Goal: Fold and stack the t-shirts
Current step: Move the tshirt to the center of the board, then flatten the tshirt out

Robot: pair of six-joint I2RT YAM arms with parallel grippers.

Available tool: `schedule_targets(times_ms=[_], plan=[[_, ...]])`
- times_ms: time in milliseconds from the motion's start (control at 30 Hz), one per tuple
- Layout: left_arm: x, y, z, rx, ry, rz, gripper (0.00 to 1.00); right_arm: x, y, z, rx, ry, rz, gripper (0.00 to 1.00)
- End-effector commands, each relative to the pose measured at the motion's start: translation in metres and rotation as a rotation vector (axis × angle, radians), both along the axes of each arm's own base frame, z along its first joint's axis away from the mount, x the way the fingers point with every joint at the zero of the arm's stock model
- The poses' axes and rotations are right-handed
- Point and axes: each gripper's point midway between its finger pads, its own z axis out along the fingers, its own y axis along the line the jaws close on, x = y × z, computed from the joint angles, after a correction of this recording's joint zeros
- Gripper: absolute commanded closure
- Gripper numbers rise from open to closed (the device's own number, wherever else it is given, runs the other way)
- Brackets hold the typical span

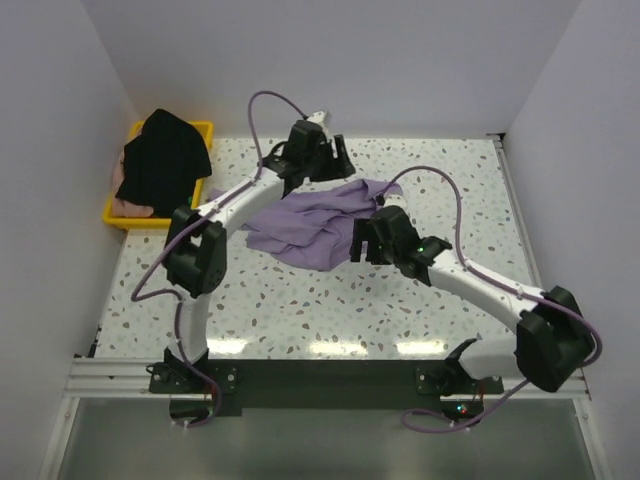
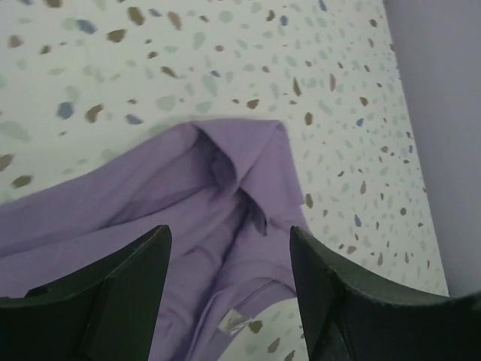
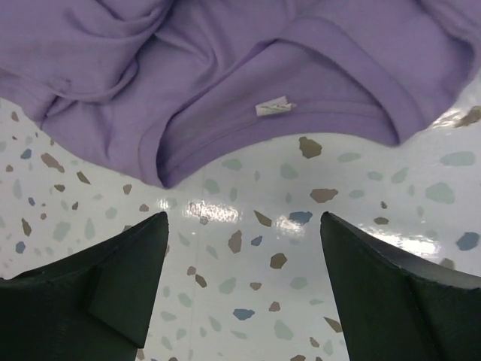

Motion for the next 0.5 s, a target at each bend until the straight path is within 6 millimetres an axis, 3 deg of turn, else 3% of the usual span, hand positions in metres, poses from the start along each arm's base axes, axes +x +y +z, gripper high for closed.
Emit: schedule_targets(times_ms=[0,33,67,100,133,167,200,267,300,467], plan=[[-0.012,0.057,0.064,-0.051,-0.124,0.121,0.31,0.013,0.039,-0.007,0.081,-0.002,0.036,0.16],[-0.010,0.080,0.062,-0.027,-0.125,0.189,0.32,0.015,0.052,-0.006,0.088,-0.012,0.047,0.16],[-0.019,0.101,0.079,-0.041,-0.142,0.244,0.32,0.017,0.059,-0.019,0.069,0.012,0.051,0.18],[-0.029,0.120,0.053,-0.009,-0.092,0.283,0.32,0.016,0.070,-0.024,0.064,0.013,0.070,0.18],[-0.028,0.146,0.048,-0.009,-0.078,0.339,0.32,0.021,0.077,-0.023,0.064,0.002,0.063,0.18],[-0.036,0.163,0.063,-0.048,-0.097,0.375,0.32,0.021,0.083,-0.028,0.056,0.003,0.066,0.19],[-0.047,0.179,0.039,-0.031,-0.051,0.397,0.32,0.020,0.093,-0.042,0.038,0.020,0.076,0.20],[-0.054,0.215,0.045,-0.048,-0.062,0.448,0.32,0.024,0.104,-0.049,0.041,0.022,0.067,0.23],[-0.059,0.231,0.031,-0.030,-0.037,0.476,0.32,0.024,0.113,-0.057,0.036,0.030,0.074,0.23],[-0.082,0.257,0.017,0.035,-0.017,0.496,0.32,0.033,0.118,-0.080,-0.017,0.025,0.019,0.27]])
